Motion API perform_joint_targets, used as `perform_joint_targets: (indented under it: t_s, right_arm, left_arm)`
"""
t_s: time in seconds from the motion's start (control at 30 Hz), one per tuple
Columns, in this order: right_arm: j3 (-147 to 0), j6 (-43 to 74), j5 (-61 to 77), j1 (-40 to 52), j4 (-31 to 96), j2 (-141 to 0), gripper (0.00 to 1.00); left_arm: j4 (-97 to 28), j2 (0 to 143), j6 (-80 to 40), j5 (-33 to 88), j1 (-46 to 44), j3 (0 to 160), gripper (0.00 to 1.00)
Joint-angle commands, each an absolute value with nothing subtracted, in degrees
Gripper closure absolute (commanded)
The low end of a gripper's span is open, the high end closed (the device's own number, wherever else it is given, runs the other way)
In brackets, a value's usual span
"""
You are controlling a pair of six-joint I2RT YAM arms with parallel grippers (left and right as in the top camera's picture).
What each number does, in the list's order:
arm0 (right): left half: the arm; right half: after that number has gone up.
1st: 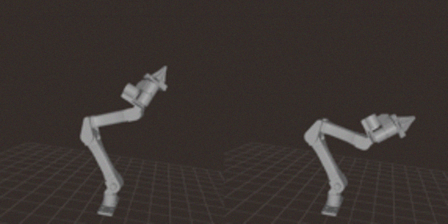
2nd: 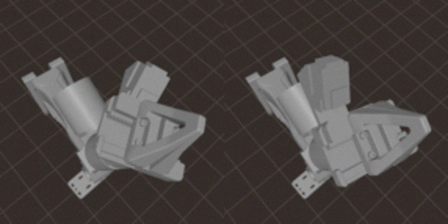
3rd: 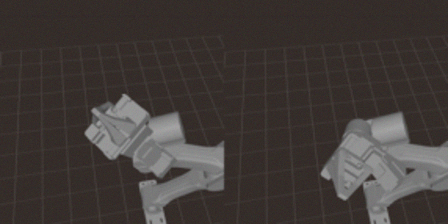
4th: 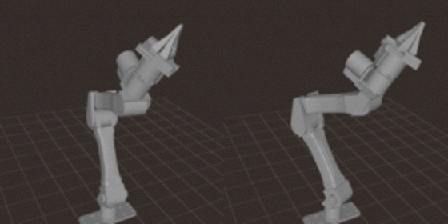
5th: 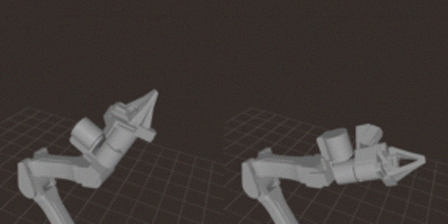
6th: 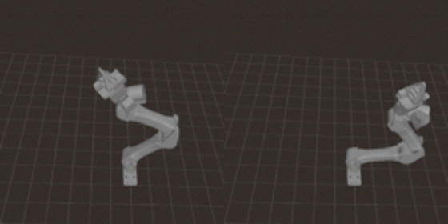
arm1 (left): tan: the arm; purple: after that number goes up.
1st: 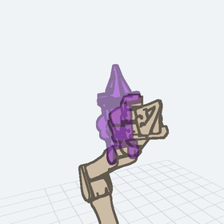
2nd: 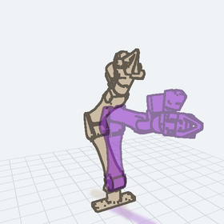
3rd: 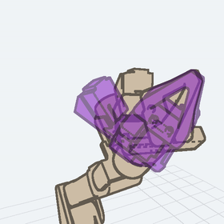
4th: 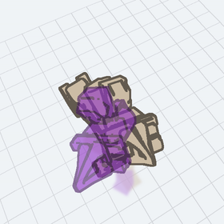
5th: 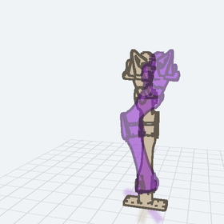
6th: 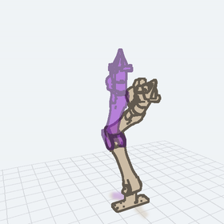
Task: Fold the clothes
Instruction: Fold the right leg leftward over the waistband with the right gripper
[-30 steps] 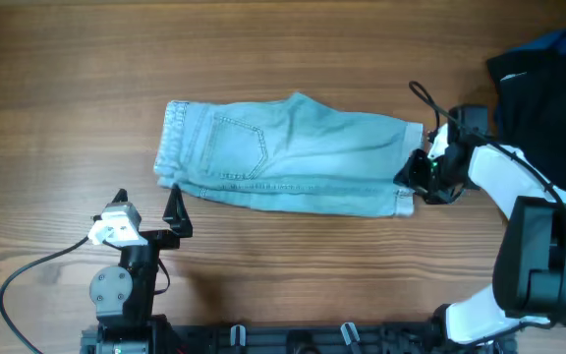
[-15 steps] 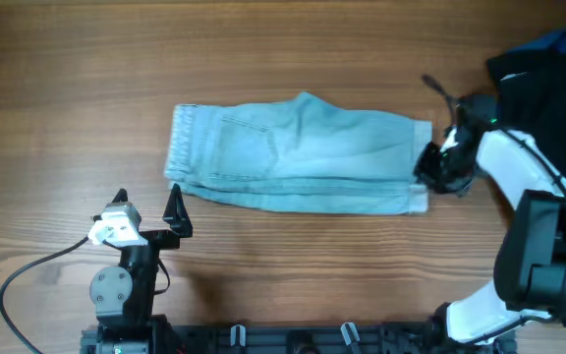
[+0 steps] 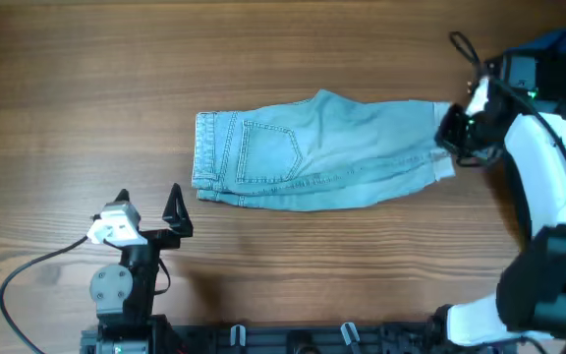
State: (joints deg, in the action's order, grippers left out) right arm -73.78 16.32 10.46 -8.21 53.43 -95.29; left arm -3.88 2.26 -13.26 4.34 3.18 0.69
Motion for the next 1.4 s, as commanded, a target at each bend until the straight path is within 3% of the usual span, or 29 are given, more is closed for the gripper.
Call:
perform_joint_targets:
  t_s: [0.0,0.27,0.5,0.93,1.37]
  right_arm:
    - [-75.3,15.1,12.1,-1.4,51.5,-92.4,0.96]
    - [-75.3,24.5,12.2,17.6,42.7,-92.4,0.96]
    - [-75.3,32.7,17.7,27.9,33.4,-92.5,0.96]
    - [-75.3,39.6,18.1,38.8,22.0,-100.9,0.96]
    - [-75.3,45.9,19.7,42.4,14.1,-105.5,0.96]
  left_arm:
    - [-4.1,3.8,-14.2,4.8,3.7,0.3,0.00]
    - [-4.0,5.1,-14.2,4.8,3.7,0.3,0.00]
    - [-4.0,5.1,-14.2,4.8,3.7,0.3,0.00]
    - [-4.1,5.1,-14.2,4.8,3.7,0.3,0.00]
    - [-4.1,5.6,-14.2,4.8,3.7,0.3,0.00]
